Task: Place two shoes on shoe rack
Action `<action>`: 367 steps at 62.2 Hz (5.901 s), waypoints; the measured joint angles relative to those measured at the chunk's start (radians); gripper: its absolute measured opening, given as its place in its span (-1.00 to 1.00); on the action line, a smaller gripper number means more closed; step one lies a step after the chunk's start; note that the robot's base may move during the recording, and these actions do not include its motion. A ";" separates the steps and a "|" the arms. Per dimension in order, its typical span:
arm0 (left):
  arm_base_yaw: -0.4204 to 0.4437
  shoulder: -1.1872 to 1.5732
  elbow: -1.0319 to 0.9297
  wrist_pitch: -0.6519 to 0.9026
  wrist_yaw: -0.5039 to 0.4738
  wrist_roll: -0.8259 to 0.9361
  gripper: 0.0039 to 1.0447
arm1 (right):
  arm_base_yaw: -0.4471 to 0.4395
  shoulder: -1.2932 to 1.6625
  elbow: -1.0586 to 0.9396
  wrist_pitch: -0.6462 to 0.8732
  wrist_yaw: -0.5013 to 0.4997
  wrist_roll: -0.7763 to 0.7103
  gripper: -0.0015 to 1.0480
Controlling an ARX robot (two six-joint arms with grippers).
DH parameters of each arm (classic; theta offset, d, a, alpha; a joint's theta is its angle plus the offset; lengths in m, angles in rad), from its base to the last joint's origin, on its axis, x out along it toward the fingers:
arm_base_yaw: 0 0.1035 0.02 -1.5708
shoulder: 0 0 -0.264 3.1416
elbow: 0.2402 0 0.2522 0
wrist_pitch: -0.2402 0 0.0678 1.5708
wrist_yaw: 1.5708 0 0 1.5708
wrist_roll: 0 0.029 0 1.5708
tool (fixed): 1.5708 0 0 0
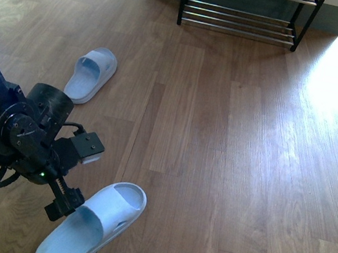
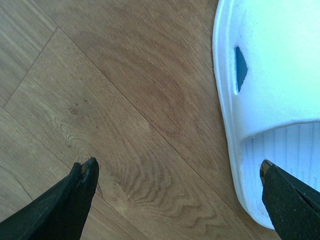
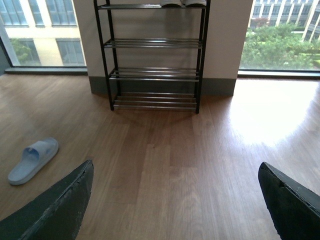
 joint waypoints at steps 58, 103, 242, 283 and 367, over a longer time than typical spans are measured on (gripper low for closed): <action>-0.041 0.165 0.078 0.237 0.052 0.107 0.69 | 0.000 0.000 0.000 0.000 0.000 0.000 0.82; 0.062 0.013 -0.051 0.323 -0.073 -0.049 -0.98 | 0.000 0.000 0.000 0.000 0.000 0.000 0.82; 0.090 -1.854 -0.901 0.002 -0.749 -0.672 -0.98 | 0.000 0.000 0.000 0.000 0.000 0.000 0.82; 0.092 -1.854 -0.901 0.002 -0.752 -0.673 -0.98 | -0.008 0.008 0.003 -0.011 -0.044 -0.020 0.82; 0.092 -1.855 -0.901 0.002 -0.750 -0.673 -0.98 | 0.297 2.691 0.807 1.089 0.160 -0.333 0.82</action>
